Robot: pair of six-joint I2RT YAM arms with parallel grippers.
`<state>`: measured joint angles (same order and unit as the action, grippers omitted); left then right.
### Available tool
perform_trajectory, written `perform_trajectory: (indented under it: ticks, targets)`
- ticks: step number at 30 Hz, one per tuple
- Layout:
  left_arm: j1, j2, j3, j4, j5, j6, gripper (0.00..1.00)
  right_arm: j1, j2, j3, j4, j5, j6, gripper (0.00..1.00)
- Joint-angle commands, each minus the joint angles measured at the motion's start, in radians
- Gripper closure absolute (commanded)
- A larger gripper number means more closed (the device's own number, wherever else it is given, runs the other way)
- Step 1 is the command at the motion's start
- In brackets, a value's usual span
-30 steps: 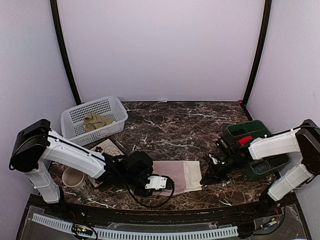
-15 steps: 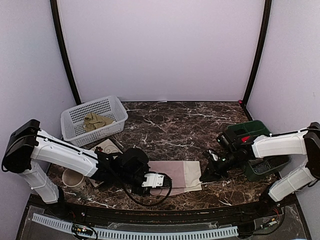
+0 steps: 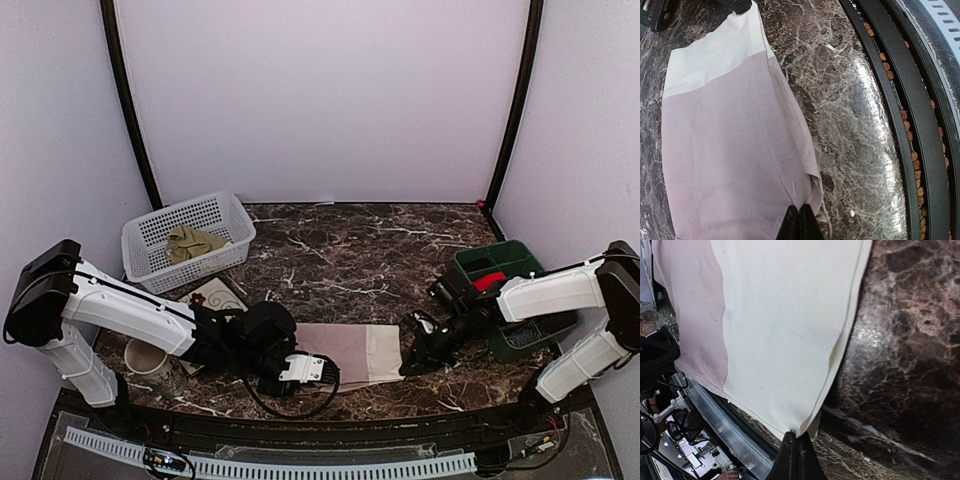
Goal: Roll the underwear
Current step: Smooth out the underwear at the center of the board.
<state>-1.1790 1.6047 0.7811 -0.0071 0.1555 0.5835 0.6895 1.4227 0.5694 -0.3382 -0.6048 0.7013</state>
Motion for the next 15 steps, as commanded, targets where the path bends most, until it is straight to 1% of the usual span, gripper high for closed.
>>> perform_trajectory:
  ticks: [1,4,7,8,11,13,15]
  targets:
    - [-0.016,0.021,-0.002,-0.012,0.025,-0.026,0.95,0.009,0.026,-0.010,0.022,0.010,-0.008,1.00]
    - [-0.018,0.021,-0.002,-0.016,0.033,-0.028,0.90,0.008,0.023,0.001,-0.003,0.023,-0.020,1.00]
    - [-0.017,0.009,0.005,-0.050,0.034,-0.031,0.75,0.008,0.010,0.034,-0.062,0.047,-0.045,0.93]
    - [-0.017,-0.003,0.006,-0.059,0.032,-0.038,0.70,0.008,0.001,0.048,-0.087,0.061,-0.055,0.90]
    - [-0.017,-0.050,0.009,-0.084,0.006,-0.082,0.59,0.005,-0.031,0.104,-0.183,0.108,-0.094,0.66]
    - [-0.010,-0.082,0.012,-0.098,-0.026,-0.121,0.57,0.003,-0.049,0.145,-0.234,0.149,-0.119,0.57]
    - [0.025,-0.109,0.017,-0.107,-0.033,-0.191,0.57,0.002,-0.055,0.177,-0.238,0.164,-0.140,0.54]
